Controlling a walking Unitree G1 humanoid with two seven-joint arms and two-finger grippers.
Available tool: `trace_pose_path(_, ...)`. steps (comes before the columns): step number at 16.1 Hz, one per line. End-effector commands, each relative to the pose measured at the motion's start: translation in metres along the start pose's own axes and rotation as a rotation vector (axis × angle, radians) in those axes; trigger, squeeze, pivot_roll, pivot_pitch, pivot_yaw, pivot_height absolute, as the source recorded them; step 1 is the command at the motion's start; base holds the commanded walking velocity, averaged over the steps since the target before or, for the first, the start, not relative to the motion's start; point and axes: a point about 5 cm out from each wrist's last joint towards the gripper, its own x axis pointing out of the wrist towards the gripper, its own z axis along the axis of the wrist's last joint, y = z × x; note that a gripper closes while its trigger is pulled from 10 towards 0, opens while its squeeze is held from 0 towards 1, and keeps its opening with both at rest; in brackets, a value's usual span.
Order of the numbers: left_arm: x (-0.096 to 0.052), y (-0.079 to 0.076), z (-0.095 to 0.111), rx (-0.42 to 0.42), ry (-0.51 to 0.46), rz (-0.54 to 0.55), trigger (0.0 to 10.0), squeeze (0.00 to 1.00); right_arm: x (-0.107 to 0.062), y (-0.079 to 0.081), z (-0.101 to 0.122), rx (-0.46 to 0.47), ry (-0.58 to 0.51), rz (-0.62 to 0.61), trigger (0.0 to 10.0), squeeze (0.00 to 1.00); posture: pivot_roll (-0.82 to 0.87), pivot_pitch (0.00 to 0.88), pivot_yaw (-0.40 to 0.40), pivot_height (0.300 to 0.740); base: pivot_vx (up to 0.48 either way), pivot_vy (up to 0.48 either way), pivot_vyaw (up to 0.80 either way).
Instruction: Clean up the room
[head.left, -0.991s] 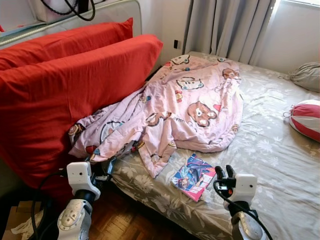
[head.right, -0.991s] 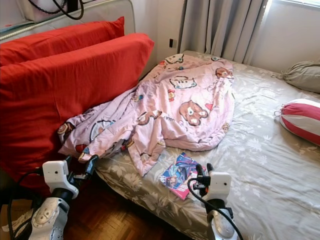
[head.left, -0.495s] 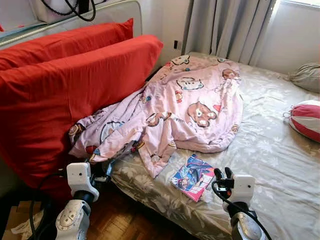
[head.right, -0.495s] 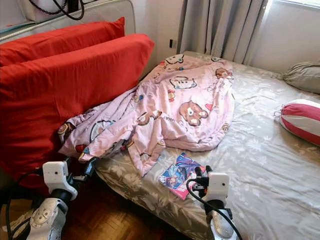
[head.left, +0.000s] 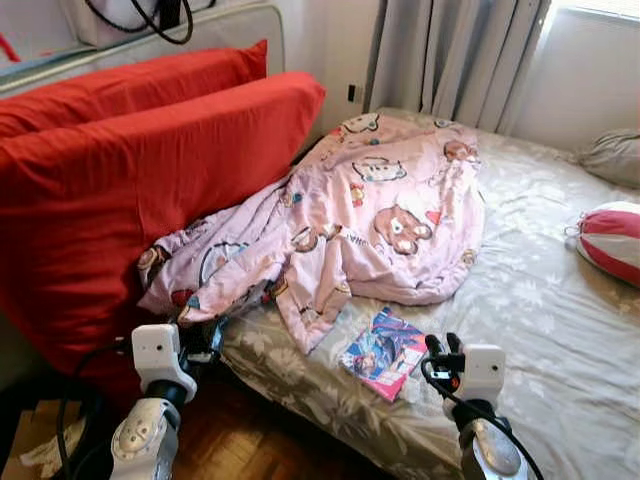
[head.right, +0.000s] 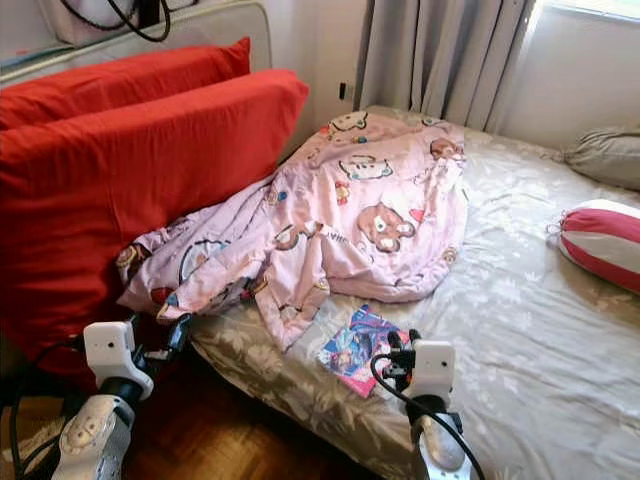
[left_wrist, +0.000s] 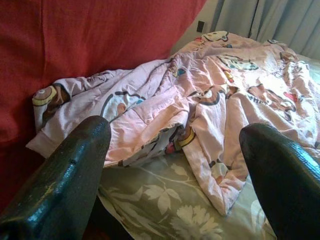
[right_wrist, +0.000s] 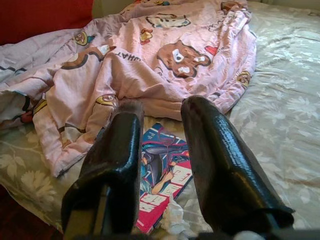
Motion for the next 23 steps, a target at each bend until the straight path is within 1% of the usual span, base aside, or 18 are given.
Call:
trace_pose_path(1, 0.001, 0.000, 0.004, 0.014, -0.010, -0.008, 10.0, 0.00, 0.000, -0.002, 0.002, -0.005, -0.001, -0.006, 10.0, 0.00, 0.02, 0.033, -0.048, 0.695, 0.000, 0.000, 0.00)
trace_pose_path(3, 0.001, 0.000, 0.004, 0.012, -0.016, -0.002, 10.0, 0.00, 0.001, -0.001, 0.001, -0.005, 0.014, 0.001, 10.0, 0.00, 0.01, 0.037, -0.046, 0.695, 0.000, 0.000, 0.00)
trace_pose_path(5, 0.001, -0.001, 0.005, 0.013, -0.016, -0.004, 10.0, 0.00, 0.001, 0.000, 0.001, 0.000, 0.012, 0.011, 10.0, 0.00, 0.01, 0.041, -0.047, 0.680, 0.000, 0.000, 0.00)
trace_pose_path(9, 0.001, 0.001, 0.006, 0.016, -0.020, 0.006, 10.0, 0.00, 0.001, 0.002, 0.001, 0.000, 0.018, 0.017, 10.0, 0.00, 0.01, 0.045, -0.049, 0.680, 0.000, 0.000, 0.00)
trace_pose_path(10, 0.001, 0.002, 0.006, 0.016, -0.020, 0.008, 10.0, 0.00, 0.001, 0.002, 0.001, 0.003, 0.025, 0.019, 10.0, 0.00, 0.01, 0.045, -0.049, 0.675, 0.000, 0.000, 0.00)
trace_pose_path(11, 0.001, 0.001, 0.006, 0.013, -0.021, 0.008, 10.0, 0.00, 0.002, 0.003, 0.000, -0.003, 0.037, 0.022, 10.0, 0.00, 0.01, 0.045, -0.049, 0.660, 0.000, 0.000, 0.00)
trace_pose_path(13, 0.001, 0.001, 0.005, 0.011, -0.021, 0.006, 10.0, 0.00, 0.001, 0.003, 0.003, 0.015, 0.003, 0.020, 10.0, 0.00, 0.01, 0.045, -0.049, 0.645, 0.000, 0.000, 0.00)
trace_pose_path(21, 0.001, 0.000, 0.006, 0.004, -0.025, 0.008, 10.0, 0.00, 0.002, 0.005, 0.001, 0.025, 0.028, 0.036, 10.0, 0.00, 0.01, 0.046, -0.049, 0.645, 0.000, 0.000, 0.00)
trace_pose_path(23, 0.002, -0.001, 0.006, 0.002, -0.028, 0.008, 10.0, 0.00, 0.001, 0.009, -0.003, 0.028, 0.051, 0.066, 10.0, 0.00, 0.02, 0.047, -0.049, 0.645, 0.000, 0.000, 0.00)
